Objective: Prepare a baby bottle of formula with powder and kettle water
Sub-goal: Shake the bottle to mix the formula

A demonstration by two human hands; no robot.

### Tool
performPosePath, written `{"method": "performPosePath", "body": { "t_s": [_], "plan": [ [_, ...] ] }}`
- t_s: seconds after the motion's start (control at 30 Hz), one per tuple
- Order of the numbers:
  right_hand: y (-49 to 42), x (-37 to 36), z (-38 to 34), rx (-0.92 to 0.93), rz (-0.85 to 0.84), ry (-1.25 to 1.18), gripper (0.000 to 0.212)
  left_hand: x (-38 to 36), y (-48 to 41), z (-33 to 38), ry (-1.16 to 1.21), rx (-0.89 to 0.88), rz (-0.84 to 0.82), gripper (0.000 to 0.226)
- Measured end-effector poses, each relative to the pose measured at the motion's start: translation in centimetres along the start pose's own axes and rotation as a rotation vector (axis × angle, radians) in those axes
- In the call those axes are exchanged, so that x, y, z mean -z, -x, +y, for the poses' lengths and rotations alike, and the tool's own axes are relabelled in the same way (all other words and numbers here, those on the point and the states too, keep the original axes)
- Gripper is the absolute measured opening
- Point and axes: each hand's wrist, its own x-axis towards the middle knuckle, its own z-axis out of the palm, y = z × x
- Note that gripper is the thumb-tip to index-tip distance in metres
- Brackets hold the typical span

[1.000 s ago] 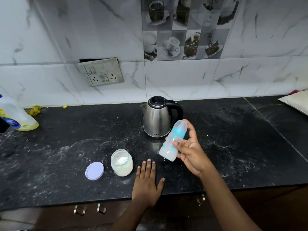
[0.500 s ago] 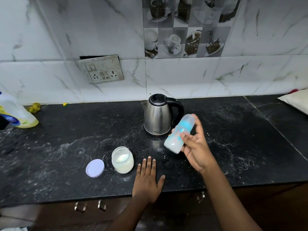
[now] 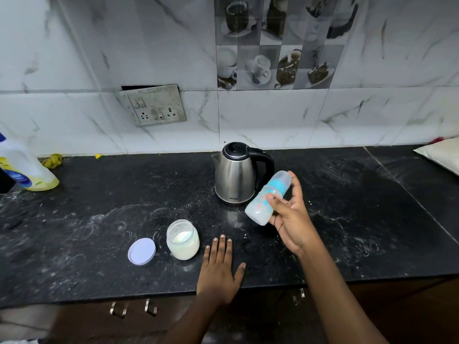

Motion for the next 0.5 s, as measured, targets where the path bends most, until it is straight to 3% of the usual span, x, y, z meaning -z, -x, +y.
{"method": "performPosePath", "body": {
  "t_s": [0.1,0.23,0.33,0.5],
  "plan": [
    [0.09,-0.12,-0.31,-0.079,-0.115,0.114,0.085,0.02,0.05,0.01,-0.002,-0.002,0.006,0.089],
    [0.19,-0.48,0.01,-0.053,0.008,-0.001,0.081,-0.10,-0.02,0.04,0.002,0.000,0.013,0.089],
    [0.47,-0.74,0.38,-0.077,-0.109,0.046,0.082,-0.12,-0.02,-0.03,0.011,0.002,0.018,0.089],
    [0.16,-0.60,0.15,-0.030,-0.024,-0.136,0.080,-0.08,-0.02,0.02,0.034,-0.015,0.030,0.088]
  ]
}}
